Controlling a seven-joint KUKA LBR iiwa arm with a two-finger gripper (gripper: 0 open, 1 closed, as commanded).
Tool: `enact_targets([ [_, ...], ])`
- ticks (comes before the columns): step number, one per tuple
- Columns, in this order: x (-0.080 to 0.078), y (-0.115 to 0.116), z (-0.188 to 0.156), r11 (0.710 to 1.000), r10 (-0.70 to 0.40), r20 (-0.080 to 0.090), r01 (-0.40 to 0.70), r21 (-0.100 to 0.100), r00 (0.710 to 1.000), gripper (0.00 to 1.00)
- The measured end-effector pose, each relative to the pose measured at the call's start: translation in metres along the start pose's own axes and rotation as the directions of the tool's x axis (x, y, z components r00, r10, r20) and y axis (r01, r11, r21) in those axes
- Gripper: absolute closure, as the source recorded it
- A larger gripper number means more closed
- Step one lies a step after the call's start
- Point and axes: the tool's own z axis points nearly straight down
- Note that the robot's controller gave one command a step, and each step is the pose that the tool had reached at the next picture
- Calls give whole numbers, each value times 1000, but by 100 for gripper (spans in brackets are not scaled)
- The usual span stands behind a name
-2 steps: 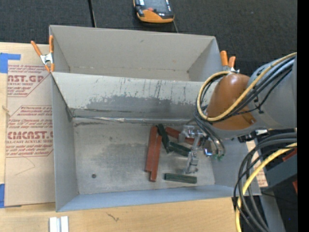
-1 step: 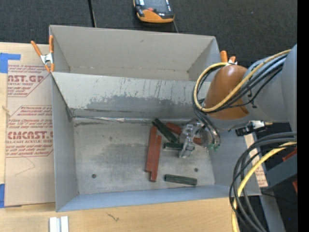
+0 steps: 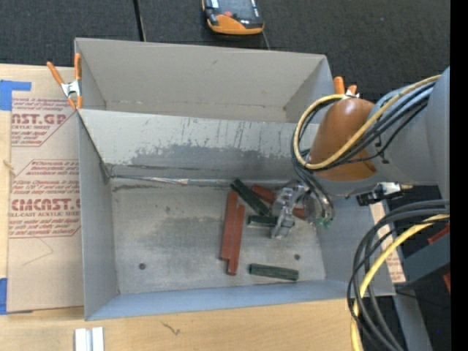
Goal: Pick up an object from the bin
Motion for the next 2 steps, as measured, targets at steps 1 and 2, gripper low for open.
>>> enact_targets([
  [1, 1, 0, -2, 1000, 0, 1, 0, 0, 1000, 100],
  [2, 2, 0, -9, 1000, 0, -2, 0, 0, 1000, 100],
])
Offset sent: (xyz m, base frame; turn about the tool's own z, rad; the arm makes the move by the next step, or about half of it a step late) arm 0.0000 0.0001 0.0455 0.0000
